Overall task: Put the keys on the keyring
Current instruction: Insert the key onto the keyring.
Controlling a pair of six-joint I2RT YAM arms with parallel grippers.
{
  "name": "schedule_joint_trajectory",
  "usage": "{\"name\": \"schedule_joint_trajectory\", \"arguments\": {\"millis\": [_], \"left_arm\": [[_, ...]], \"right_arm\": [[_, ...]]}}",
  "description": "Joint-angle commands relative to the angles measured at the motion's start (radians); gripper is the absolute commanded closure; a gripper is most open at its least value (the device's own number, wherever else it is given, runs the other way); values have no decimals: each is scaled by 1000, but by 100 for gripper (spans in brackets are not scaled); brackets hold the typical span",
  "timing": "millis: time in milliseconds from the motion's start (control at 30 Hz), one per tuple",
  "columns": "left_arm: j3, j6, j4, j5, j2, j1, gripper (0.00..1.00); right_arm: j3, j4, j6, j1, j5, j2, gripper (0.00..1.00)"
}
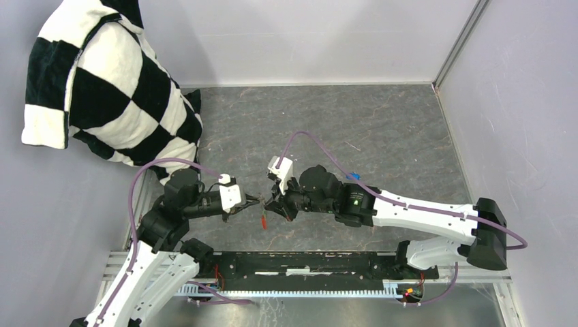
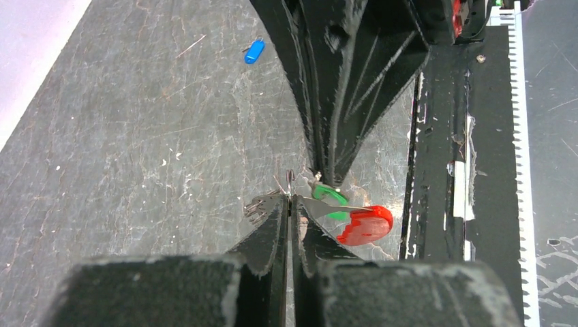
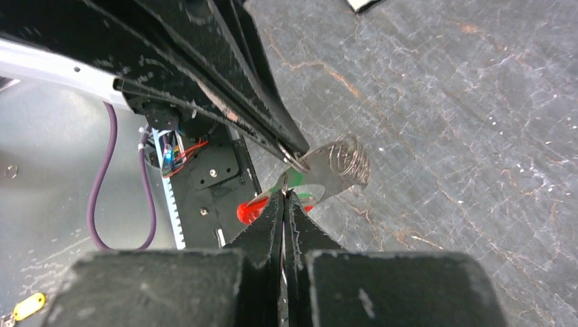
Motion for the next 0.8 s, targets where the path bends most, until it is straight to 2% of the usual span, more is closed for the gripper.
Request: {"name": "schedule_joint_trajectory", "arguments": {"millis": [0, 467, 767], "left_arm": [[-10, -16, 47, -8, -18, 0, 98], [-15, -6, 47, -12, -36, 0, 98], [-13, 10, 37, -11, -34, 0, 98]], "right_arm": [[76, 27, 18, 11, 63, -12, 100], [92, 57, 17, 28, 64, -11, 100], [106, 29, 2, 28, 126, -29, 100]]}}
